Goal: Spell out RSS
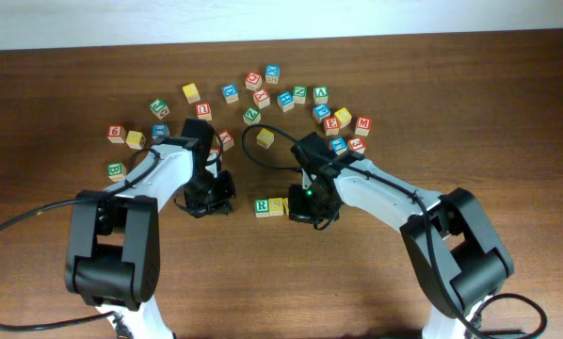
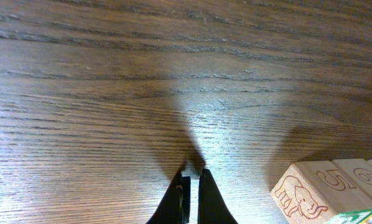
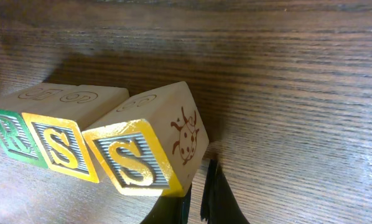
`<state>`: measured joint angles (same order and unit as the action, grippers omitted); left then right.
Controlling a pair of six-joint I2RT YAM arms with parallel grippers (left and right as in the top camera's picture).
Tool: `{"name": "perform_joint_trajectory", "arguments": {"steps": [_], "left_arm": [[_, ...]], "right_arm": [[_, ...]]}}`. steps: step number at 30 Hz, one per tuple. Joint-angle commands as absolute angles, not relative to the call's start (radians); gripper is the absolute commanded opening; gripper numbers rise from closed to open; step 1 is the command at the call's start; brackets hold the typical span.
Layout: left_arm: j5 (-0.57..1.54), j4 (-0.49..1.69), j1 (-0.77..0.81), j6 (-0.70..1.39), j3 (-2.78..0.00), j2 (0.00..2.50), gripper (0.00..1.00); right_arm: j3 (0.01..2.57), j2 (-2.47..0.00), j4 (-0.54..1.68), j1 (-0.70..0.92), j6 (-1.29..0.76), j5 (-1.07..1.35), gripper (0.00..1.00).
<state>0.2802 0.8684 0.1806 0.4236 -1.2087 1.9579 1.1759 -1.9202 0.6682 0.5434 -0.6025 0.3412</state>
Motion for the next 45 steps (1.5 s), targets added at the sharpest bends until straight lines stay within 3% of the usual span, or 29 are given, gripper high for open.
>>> {"name": "perform_joint_trajectory", "arguments": {"steps": [1,25,30,36,45], "left_arm": [[0.201,0.865,0.172,0.432,-1.192,1.981,0.01],[0.201,0.865,0.175,0.432,-1.192,1.981,0.00],[0.202,0.865,0.176,0.432,-1.192,1.981,0.00],[0.221,0.817,0.263,0.414,-1.131,1.981,0.00],[0.300,0.736,0.321,0.432,-1.111,1.981,0.00]], "right_arm": [[1.172,-1.922,0.665,0.550,-0.611,0.348,0.04],[1.172,-1.922,0.652,0.551,-0.671,0.374,0.04],[1.172,-1.922,0.844,0.548,-0.617,0.246,0.04],[1.172,-1.922,0.661,0.391,-0.495,0.212,0.04],[1.172,-1.922,0.572,0.505,-0.488,0.285,0.04]]}}
